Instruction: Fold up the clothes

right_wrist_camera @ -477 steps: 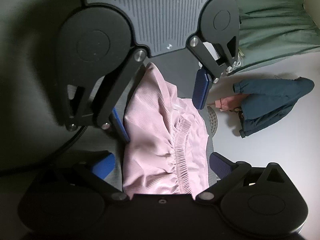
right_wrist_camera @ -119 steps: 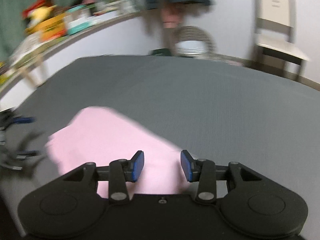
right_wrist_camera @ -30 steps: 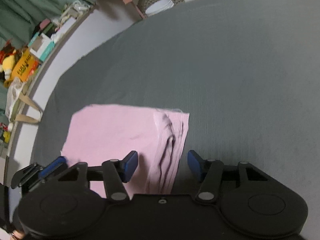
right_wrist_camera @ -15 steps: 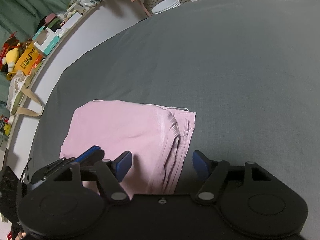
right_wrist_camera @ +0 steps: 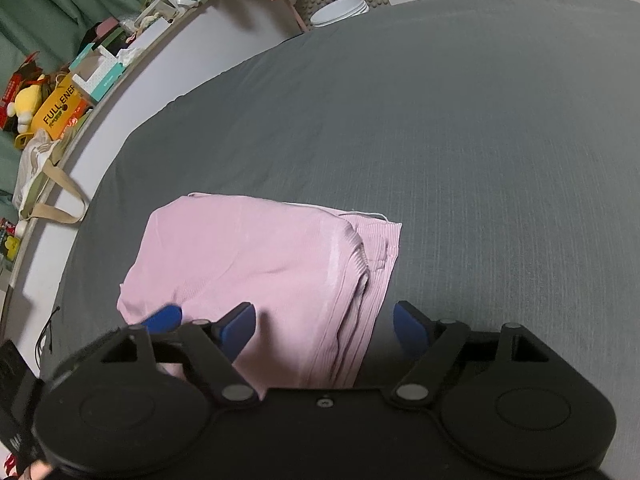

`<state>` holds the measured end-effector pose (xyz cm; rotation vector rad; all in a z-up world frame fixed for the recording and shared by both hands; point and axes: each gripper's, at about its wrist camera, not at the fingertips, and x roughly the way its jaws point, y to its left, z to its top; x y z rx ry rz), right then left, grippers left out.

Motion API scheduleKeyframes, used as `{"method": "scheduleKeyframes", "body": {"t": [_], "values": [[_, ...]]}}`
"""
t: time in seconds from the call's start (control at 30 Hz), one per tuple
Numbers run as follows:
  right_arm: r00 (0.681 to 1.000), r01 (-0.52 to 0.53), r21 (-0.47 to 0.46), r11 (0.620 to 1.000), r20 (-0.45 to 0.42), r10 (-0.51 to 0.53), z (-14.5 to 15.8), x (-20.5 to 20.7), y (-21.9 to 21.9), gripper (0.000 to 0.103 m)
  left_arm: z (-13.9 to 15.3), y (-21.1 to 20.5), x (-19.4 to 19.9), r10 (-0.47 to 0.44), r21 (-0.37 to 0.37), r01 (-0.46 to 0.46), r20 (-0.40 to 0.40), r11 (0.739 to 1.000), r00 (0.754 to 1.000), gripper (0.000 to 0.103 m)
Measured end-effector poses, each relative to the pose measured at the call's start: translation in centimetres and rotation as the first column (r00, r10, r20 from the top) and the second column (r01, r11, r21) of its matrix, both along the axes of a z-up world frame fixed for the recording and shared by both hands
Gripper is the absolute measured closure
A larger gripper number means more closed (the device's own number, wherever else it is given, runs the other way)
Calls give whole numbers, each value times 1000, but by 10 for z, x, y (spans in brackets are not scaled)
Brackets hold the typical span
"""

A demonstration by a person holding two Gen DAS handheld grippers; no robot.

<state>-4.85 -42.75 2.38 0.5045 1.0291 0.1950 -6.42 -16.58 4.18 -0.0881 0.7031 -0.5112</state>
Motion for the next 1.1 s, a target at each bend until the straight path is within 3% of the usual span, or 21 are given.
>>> {"method": "scheduleKeyframes", "body": {"t": [0.03, 0.13, 0.3, 0.37, 0.5, 0.67, 0.77, 0.83, 0.97, 1.1], "values": [[1000, 0, -2, 1000, 0, 0, 0, 0, 1, 28, -3, -5, -3, -16, 36, 15, 10, 999, 1000, 29], [1000, -7, -4, 1000, 1, 7, 0, 1, 2, 25, -5, -19, -7, -25, 104, 21, 35, 994, 999, 27], [1000, -4, -1, 1000, -1, 4, 0, 2, 2, 24, 14, -12, -14, -22, 18, 20, 125, 1000, 992, 26], [1000, 3, 6, 1000, -4, -3, -1, 2, 1, 24, 20, -11, -13, -7, -23, 10, 157, 1000, 988, 20], [1000, 4, 11, 1000, -4, -4, -2, 2, 0, 21, 2, -11, 11, 0, -102, -1, -4, 995, 1000, 20], [1000, 18, 31, 999, -1, -18, -3, 0, -3, 21, -3, -18, 11, -28, -72, 29, 20, 997, 999, 20], [998, 58, 87, 995, -13, -57, -5, -3, -13, 23, 4, -19, -2, -44, -100, 48, 43, 994, 998, 20], [997, 73, 111, 991, -31, -70, -6, -8, -18, 29, 1, -23, -6, -60, -78, 62, 25, 995, 998, 20], [996, 79, 144, 986, -53, -72, -9, -16, -25, 30, -10, -20, -3, -74, -81, 73, -4, 994, 997, 20], [996, 82, 159, 984, -52, -74, -12, -15, -25, 32, -6, -15, 4, -59, -135, 52, -49, 990, 997, 20]]}}
